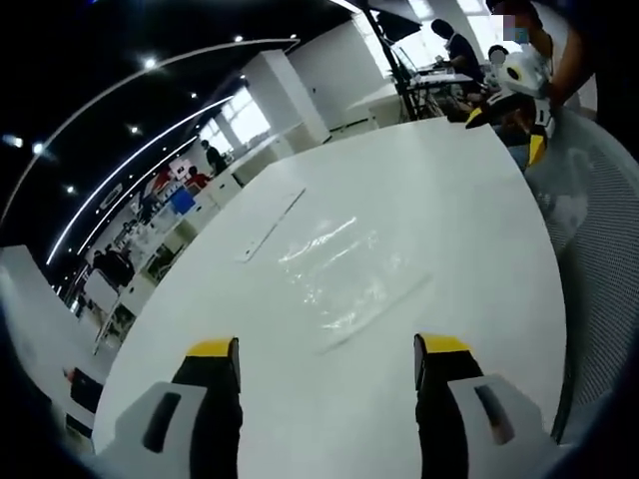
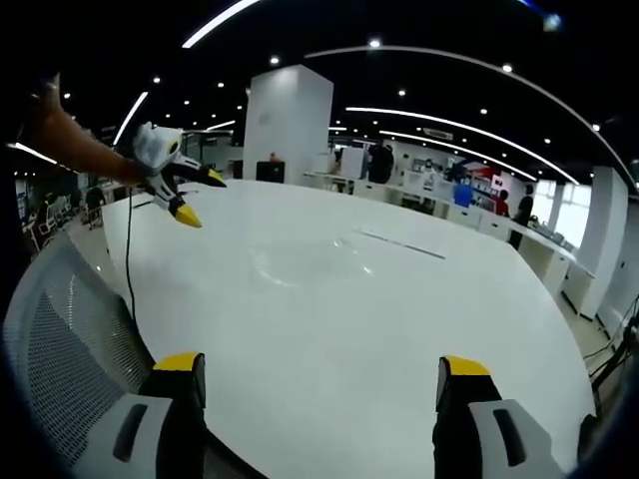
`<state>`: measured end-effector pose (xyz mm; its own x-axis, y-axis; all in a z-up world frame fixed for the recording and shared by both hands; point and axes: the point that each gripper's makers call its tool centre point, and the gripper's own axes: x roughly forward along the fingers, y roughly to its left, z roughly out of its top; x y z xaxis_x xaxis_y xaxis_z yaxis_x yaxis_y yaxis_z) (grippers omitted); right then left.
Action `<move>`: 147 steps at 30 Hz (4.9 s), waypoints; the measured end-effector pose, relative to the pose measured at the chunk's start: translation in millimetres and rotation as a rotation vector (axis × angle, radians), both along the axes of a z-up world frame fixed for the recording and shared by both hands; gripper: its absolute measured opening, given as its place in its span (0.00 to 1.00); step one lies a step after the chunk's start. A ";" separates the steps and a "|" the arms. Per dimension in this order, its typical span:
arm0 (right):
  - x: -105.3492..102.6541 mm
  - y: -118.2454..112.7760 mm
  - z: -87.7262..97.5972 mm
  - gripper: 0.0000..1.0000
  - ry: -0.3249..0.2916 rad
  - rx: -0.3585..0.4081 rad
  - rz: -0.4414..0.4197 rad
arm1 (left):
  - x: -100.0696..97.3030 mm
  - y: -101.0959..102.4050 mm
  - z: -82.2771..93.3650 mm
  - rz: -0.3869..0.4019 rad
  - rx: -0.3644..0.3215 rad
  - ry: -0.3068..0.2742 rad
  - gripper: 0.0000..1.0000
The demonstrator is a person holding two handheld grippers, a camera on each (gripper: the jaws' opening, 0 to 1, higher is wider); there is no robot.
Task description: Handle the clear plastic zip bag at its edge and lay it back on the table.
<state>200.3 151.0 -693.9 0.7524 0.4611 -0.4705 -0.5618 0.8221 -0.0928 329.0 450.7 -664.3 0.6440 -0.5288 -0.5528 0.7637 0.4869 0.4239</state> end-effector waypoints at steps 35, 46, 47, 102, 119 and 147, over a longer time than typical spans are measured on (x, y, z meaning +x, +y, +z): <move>0.6 -6.5 -6.7 0.92 0.032 -0.018 -0.025 | 43.8 -0.8 -53.8 -0.155 0.266 -0.007 0.49; 0.1 -7.8 -10.7 0.90 0.051 -0.029 -0.028 | 53.9 -4.9 -68.8 -0.251 0.393 -0.047 0.40; 0.2 -8.1 -10.9 0.90 0.052 -0.031 -0.029 | 54.3 -5.9 -69.4 -0.255 0.394 -0.046 0.40; -1.1 -14.4 -20.4 0.85 0.096 -0.070 -0.047 | 64.5 -35.4 -98.2 -0.522 0.520 0.034 0.02; 0.7 -14.2 -19.6 0.84 0.088 -0.074 -0.045 | 70.7 -28.9 -109.9 -0.492 0.507 0.065 0.00; 6.6 -1.9 3.2 0.77 0.011 -0.165 0.038 | 32.1 -31.9 -82.3 -0.452 0.513 0.023 0.00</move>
<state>206.9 149.0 -690.7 0.7303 0.4048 -0.5503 -0.5940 0.7741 -0.2189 361.1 418.9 -746.6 0.4064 -0.4103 -0.8164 0.8566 -0.1399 0.4967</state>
